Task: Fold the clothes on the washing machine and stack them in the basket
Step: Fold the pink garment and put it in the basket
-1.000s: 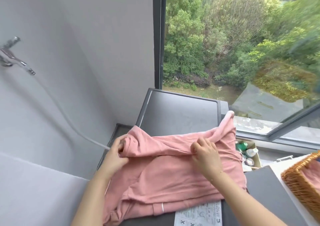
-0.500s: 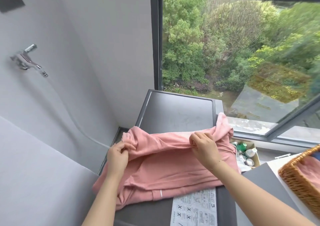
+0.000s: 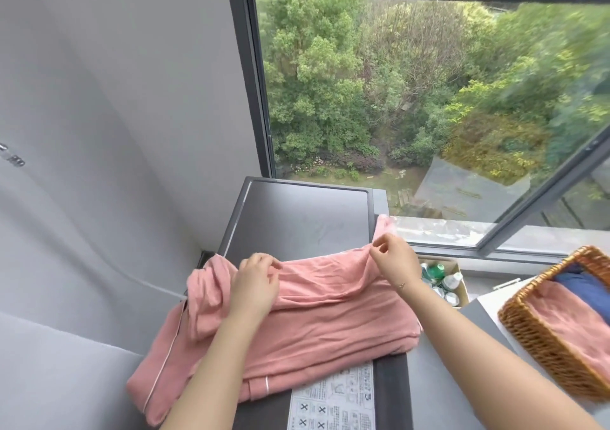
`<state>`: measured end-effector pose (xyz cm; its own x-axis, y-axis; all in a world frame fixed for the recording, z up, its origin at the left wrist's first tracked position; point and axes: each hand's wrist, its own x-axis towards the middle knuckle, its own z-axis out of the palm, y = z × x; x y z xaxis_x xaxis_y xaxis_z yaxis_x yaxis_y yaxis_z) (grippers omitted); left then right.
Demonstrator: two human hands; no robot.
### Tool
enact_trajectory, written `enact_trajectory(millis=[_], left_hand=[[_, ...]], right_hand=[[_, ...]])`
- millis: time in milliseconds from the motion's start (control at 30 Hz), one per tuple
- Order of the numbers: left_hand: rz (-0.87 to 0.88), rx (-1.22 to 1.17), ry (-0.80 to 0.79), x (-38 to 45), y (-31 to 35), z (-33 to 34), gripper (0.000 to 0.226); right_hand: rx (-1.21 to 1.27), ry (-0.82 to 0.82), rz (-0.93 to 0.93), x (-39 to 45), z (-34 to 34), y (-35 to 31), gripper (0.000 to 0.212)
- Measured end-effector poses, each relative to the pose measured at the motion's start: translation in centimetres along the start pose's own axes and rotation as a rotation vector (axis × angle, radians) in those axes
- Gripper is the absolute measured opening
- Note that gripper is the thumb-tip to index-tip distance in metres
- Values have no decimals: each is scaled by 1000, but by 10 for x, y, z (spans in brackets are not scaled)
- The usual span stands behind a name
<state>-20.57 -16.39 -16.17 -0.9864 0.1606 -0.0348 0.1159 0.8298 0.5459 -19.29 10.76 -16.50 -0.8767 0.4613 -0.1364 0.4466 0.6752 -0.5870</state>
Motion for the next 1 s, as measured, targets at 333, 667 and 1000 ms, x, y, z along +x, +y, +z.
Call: enact_trajectory(millis=[333,667,1000], left_hand=[[-123,269,-172,46,-3,48,22],[-178,118,-166,60,-4,42,9],[323,243,-191,6,6,65,43]], right_hand=[[-155,-98,146,71,22,8,53],[1153,511,497,65,-13,46,36],[1539,209,839,24,22,105,56]])
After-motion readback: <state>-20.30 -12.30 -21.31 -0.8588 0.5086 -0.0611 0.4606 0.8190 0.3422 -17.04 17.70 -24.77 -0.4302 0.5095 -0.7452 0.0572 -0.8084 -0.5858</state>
